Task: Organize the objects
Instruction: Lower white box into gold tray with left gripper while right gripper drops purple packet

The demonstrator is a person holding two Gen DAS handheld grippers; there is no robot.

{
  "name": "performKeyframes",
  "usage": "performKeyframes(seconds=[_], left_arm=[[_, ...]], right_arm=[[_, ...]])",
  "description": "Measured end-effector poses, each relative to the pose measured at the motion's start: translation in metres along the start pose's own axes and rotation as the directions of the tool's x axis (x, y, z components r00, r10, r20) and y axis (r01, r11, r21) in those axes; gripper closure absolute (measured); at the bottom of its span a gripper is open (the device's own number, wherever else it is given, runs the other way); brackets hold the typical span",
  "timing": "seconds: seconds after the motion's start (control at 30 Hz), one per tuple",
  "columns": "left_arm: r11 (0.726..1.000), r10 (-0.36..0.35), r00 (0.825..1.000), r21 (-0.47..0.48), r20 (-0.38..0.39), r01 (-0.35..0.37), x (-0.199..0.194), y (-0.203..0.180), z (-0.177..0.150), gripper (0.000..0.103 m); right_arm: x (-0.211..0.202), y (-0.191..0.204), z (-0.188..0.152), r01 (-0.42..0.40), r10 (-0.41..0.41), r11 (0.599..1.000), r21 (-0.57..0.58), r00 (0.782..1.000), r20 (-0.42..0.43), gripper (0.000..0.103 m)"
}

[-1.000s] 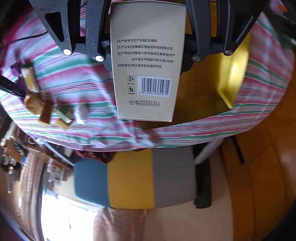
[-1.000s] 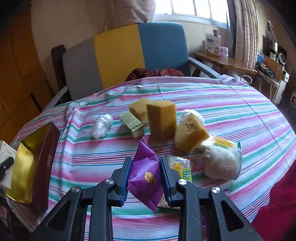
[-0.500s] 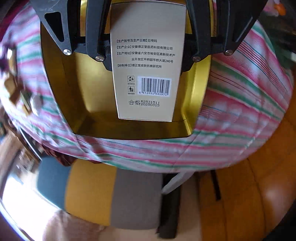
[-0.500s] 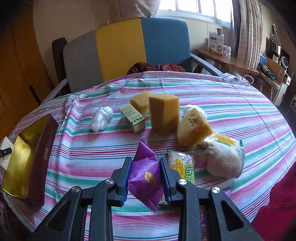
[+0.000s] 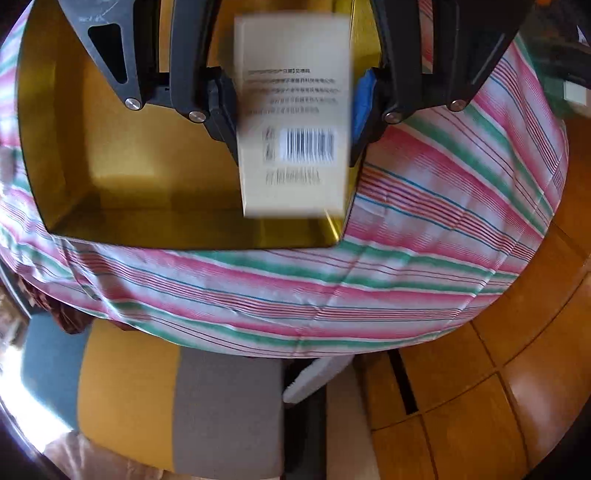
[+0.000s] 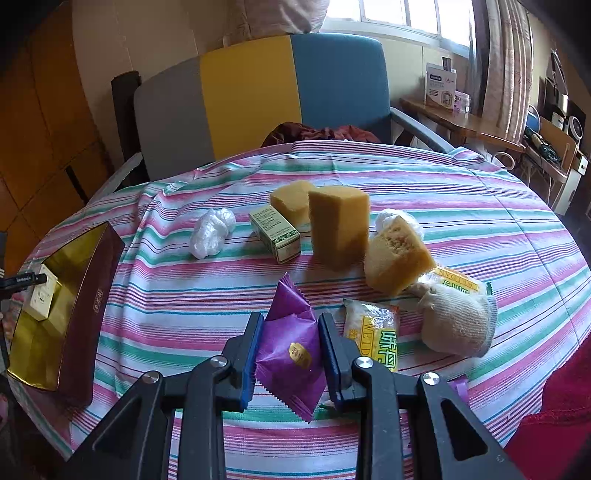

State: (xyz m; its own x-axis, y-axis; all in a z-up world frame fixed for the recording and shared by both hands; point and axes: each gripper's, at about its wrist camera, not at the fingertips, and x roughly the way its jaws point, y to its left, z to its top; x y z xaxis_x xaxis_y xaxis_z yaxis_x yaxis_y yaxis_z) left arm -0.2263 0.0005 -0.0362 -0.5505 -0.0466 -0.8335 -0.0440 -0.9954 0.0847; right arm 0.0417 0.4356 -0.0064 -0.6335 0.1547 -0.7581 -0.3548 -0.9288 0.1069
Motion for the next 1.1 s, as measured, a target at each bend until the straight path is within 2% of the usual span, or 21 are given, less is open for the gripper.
performKeyframes(seconds=[0.13, 0.27, 0.33, 0.57, 0.73, 0.87, 1.1], left_arm=[[1.0, 0.023, 0.999, -0.002, 0.036, -0.023, 0.0, 0.001, 0.002, 0.05], [0.999, 0.041, 0.995, 0.006, 0.092, -0.041, -0.026, 0.002, -0.005, 0.05], [0.999, 0.04, 0.99, -0.01, 0.134, -0.039, -0.05, 0.007, -0.017, 0.048], [1.0, -0.027, 0.983, -0.003, 0.18, 0.028, -0.112, 0.012, -0.072, 0.048], [0.997, -0.067, 0.983, -0.025, 0.173, 0.072, -0.124, 0.01, -0.096, 0.048], [0.995, -0.071, 0.983, -0.05, 0.168, 0.081, -0.13, 0.01, -0.111, 0.048], [0.997, -0.036, 0.984, -0.059, 0.177, 0.048, -0.135, 0.02, -0.129, 0.048]], right_arm=[[0.001, 0.001, -0.001, 0.002, -0.002, 1.0, -0.006, 1.0, -0.003, 0.074], [0.003, 0.002, -0.001, 0.01, -0.011, 1.0, -0.012, 1.0, -0.015, 0.074], [0.004, 0.004, -0.002, 0.016, -0.017, 1.0, -0.023, 1.0, -0.016, 0.074], [0.0, 0.018, -0.004, 0.006, -0.007, 0.998, -0.069, 1.0, -0.014, 0.074], [-0.006, 0.049, -0.003, -0.083, 0.082, 0.993, -0.088, 0.997, -0.012, 0.074], [-0.011, 0.091, 0.006, -0.19, 0.19, 0.974, -0.123, 0.982, -0.011, 0.074], [-0.009, 0.188, 0.012, -0.385, 0.375, 0.896, -0.224, 0.923, -0.086, 0.074]])
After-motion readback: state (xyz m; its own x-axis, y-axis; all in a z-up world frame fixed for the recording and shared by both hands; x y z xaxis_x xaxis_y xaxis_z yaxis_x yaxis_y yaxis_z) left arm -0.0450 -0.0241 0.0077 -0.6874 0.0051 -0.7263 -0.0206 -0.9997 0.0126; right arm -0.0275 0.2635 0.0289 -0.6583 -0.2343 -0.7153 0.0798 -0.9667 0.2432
